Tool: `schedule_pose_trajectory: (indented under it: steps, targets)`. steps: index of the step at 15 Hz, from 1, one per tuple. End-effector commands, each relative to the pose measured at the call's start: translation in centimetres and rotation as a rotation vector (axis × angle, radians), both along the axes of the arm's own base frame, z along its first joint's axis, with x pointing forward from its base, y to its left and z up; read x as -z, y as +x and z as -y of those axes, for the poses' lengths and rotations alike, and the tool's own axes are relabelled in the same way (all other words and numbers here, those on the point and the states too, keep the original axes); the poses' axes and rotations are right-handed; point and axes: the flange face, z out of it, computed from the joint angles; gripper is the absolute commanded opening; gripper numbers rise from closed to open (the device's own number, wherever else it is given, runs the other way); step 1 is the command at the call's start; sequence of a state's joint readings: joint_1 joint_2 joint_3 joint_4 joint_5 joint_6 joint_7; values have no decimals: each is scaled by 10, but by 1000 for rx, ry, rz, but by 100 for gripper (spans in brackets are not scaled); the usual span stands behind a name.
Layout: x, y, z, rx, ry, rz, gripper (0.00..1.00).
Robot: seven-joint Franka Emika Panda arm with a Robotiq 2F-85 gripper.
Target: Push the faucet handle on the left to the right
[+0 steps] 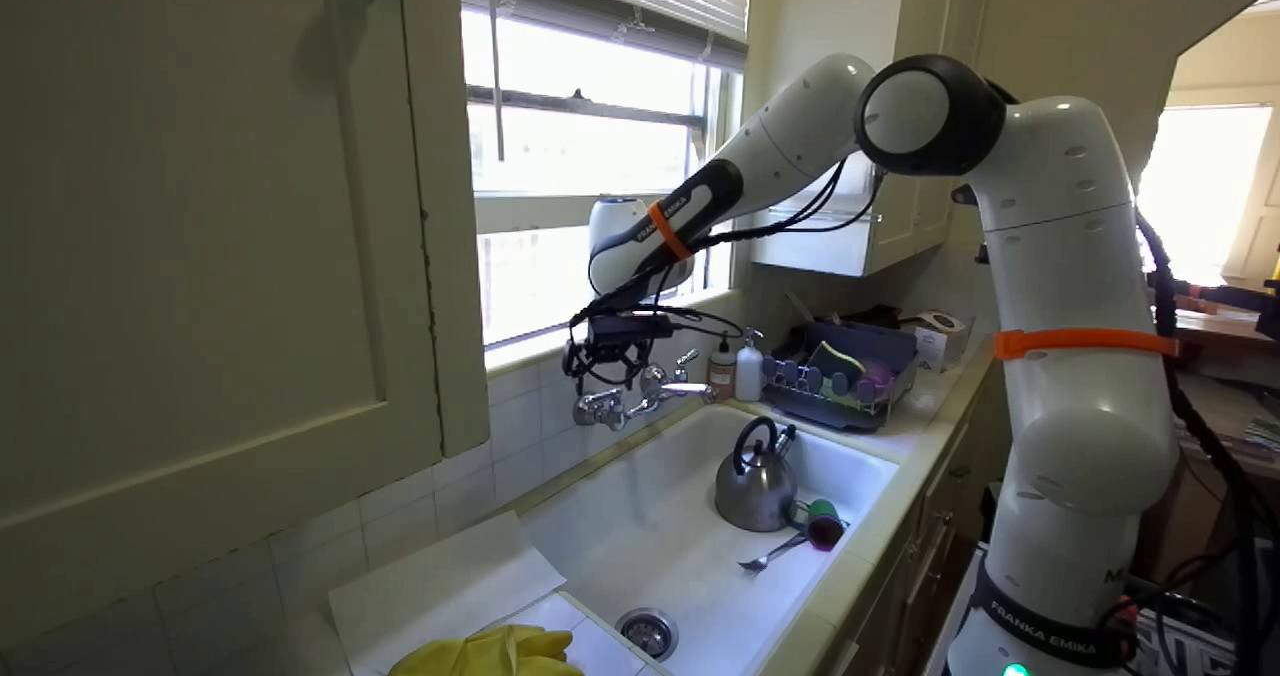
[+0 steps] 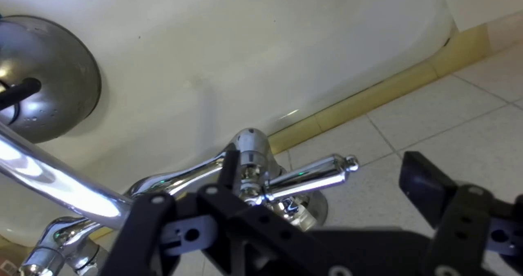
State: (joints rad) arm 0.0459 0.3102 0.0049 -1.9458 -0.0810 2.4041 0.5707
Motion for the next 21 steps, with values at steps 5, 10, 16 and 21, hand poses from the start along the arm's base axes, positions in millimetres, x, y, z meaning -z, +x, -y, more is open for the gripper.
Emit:
schedule_pose_trajectory:
  steps: [5, 10, 16, 21]
  targets:
    - [17, 15, 3, 279, 24, -57, 100]
    - [23, 18, 10, 387, 31, -55, 100]
    - [26, 19, 15, 435, 24, -73, 100]
    - [22, 13, 18, 381, -6, -144, 100]
